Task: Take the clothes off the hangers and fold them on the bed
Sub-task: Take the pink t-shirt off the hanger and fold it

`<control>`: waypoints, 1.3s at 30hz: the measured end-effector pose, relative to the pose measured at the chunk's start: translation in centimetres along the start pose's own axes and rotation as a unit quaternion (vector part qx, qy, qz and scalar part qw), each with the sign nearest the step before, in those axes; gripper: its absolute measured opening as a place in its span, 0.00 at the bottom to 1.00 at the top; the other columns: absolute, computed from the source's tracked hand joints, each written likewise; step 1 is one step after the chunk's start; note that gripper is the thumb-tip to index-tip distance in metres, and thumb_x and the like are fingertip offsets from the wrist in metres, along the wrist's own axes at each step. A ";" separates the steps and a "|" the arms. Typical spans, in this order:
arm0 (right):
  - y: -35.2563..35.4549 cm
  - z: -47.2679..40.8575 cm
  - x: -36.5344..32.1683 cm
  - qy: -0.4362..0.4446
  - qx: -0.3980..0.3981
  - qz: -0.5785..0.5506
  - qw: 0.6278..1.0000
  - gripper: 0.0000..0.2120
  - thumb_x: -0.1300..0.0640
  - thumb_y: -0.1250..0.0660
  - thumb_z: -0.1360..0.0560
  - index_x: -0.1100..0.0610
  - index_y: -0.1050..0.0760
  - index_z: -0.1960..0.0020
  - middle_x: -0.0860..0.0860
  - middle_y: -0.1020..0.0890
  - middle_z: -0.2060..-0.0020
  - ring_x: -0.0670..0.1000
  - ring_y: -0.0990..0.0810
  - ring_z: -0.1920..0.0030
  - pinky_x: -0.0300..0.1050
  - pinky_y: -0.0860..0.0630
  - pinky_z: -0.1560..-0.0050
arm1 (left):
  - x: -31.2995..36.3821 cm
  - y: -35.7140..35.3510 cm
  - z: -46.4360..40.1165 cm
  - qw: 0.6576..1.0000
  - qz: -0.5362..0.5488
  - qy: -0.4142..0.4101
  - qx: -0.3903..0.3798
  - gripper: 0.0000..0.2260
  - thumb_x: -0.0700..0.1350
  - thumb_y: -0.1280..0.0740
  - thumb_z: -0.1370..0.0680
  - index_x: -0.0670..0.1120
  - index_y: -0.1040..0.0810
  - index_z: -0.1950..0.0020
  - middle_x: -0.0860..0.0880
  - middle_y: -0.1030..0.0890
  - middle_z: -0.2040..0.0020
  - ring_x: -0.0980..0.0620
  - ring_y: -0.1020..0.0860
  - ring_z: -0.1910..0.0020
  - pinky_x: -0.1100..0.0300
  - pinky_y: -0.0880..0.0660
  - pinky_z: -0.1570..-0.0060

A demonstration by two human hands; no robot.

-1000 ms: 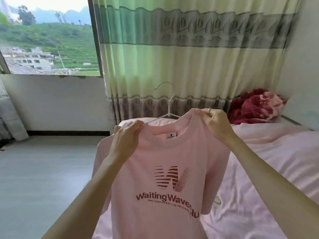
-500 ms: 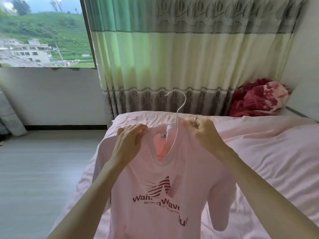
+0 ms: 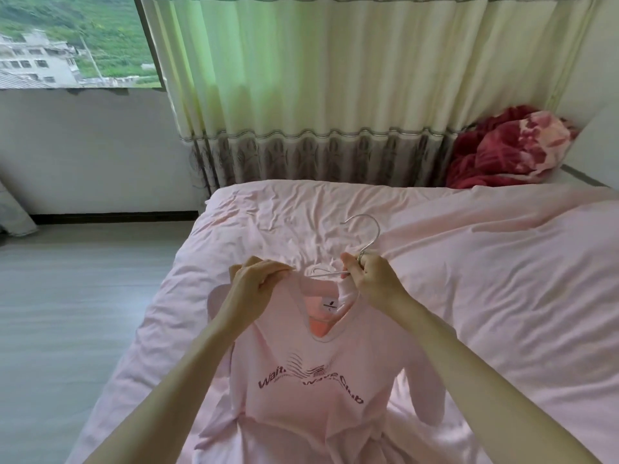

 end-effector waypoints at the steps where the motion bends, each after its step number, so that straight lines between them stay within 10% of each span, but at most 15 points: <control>1: 0.4 -0.2 1.4 -0.015 0.014 0.018 1.000 0.23 0.50 0.42 0.20 0.55 0.34 0.72 0.47 0.25 0.70 0.50 0.26 0.66 0.46 0.31 0.61 | -1.7 0.8 0.3 0.998 0.018 0.049 0.028 0.09 0.39 0.36 0.23 0.45 0.16 0.51 0.57 0.21 0.59 0.50 0.25 0.52 0.51 0.37 0.44; 6: 1.5 0.5 10.1 -0.113 0.027 -0.002 0.993 0.31 0.40 0.44 0.24 0.69 0.24 0.61 0.59 0.18 0.61 0.60 0.22 0.56 0.51 0.28 0.54 | -7.9 1.7 2.5 0.983 0.027 0.175 0.043 0.07 0.35 0.36 0.22 0.42 0.18 0.52 0.49 0.20 0.57 0.42 0.23 0.49 0.46 0.31 0.42; 10: 0.0 2.0 12.7 -0.153 0.041 -0.106 0.982 0.19 0.53 0.42 0.19 0.54 0.25 0.67 0.48 0.23 0.67 0.50 0.26 0.59 0.34 0.32 0.61 | -8.7 -0.7 3.9 0.979 0.016 0.203 0.011 0.07 0.38 0.37 0.21 0.43 0.18 0.51 0.48 0.18 0.56 0.45 0.22 0.50 0.45 0.31 0.42; 17: -0.8 2.4 16.1 -0.275 0.104 -0.327 0.898 0.18 0.51 0.39 0.20 0.57 0.27 0.67 0.46 0.24 0.74 0.44 0.26 0.70 0.36 0.31 0.67 | -8.1 -3.4 4.3 0.977 0.007 0.209 -0.032 0.07 0.39 0.37 0.21 0.43 0.19 0.52 0.52 0.19 0.59 0.45 0.21 0.51 0.47 0.30 0.42; 27: -2.4 -1.7 8.2 -0.146 -0.046 -0.220 0.963 0.12 0.59 0.39 0.21 0.58 0.21 0.60 0.51 0.19 0.57 0.47 0.23 0.51 0.30 0.30 0.54 | -6.7 -7.4 3.9 0.972 0.027 0.219 -0.079 0.08 0.39 0.38 0.21 0.43 0.19 0.49 0.47 0.17 0.55 0.46 0.21 0.53 0.55 0.28 0.50; 39: 4.1 -6.9 4.3 -0.117 0.092 -0.382 0.912 0.10 0.56 0.40 0.20 0.53 0.24 0.59 0.45 0.22 0.77 0.42 0.29 0.79 0.35 0.35 0.74 | -7.1 -9.2 3.3 0.963 -0.005 0.238 -0.126 0.10 0.37 0.40 0.21 0.40 0.19 0.47 0.45 0.18 0.52 0.46 0.22 0.52 0.56 0.29 0.54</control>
Point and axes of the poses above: each hand's wrist, its own z-axis away from the middle knuckle, its own y-axis out of the back of the hand, x = y × z, the point moved 10 cm from there along -z, towards the middle knuckle
